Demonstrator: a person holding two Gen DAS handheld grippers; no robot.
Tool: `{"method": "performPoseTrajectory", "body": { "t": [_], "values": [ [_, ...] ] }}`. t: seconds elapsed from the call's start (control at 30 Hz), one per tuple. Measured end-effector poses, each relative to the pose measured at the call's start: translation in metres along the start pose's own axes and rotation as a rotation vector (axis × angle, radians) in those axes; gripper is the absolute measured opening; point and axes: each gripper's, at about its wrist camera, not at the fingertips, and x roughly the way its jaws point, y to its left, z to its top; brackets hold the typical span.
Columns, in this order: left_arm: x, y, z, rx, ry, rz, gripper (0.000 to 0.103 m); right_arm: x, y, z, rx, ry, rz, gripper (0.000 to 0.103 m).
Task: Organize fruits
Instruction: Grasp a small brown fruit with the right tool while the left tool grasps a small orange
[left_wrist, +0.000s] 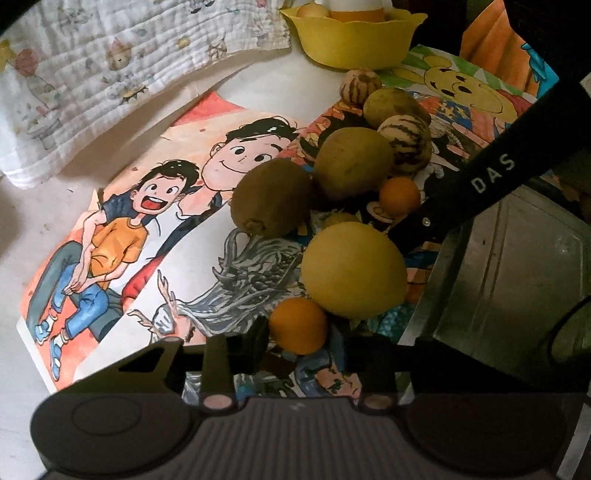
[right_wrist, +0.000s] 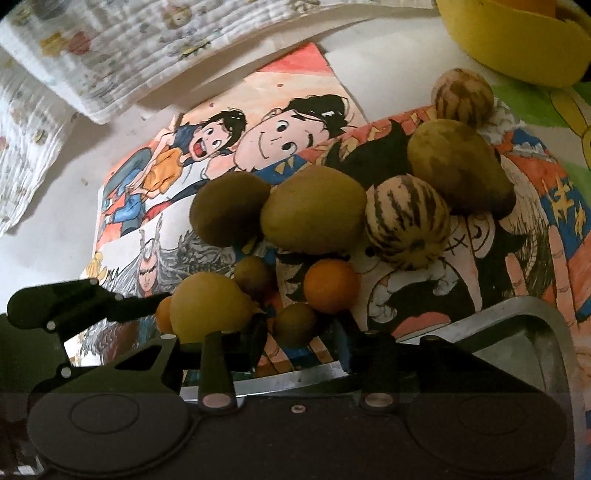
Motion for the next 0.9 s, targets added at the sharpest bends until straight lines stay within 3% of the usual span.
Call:
{"method": "performPoseTrajectory", "body": {
  "t": [0.13, 0.37, 0.63, 0.9],
  "values": [
    [0.001, 0.0, 0.001, -0.019, -0.001, 0.0, 0.038, 0.001, -0.002, 0.0, 0.003, 0.001, 0.012, 0.03],
    [-0.001, 0.0, 0.003, -0.055, 0.005, 0.018, 0.037, -0.007, -0.006, -0.005, -0.007, -0.003, 0.034, 0.03],
    [-0.016, -0.003, 0.0, -0.164, 0.008, 0.051, 0.037, -0.025, -0.01, -0.014, -0.077, -0.001, 0.078, 0.03],
    [-0.039, -0.034, -0.016, -0.257, -0.005, 0.089, 0.037, -0.044, -0.015, -0.032, -0.193, 0.039, 0.157, 0.03]
  ]
}}
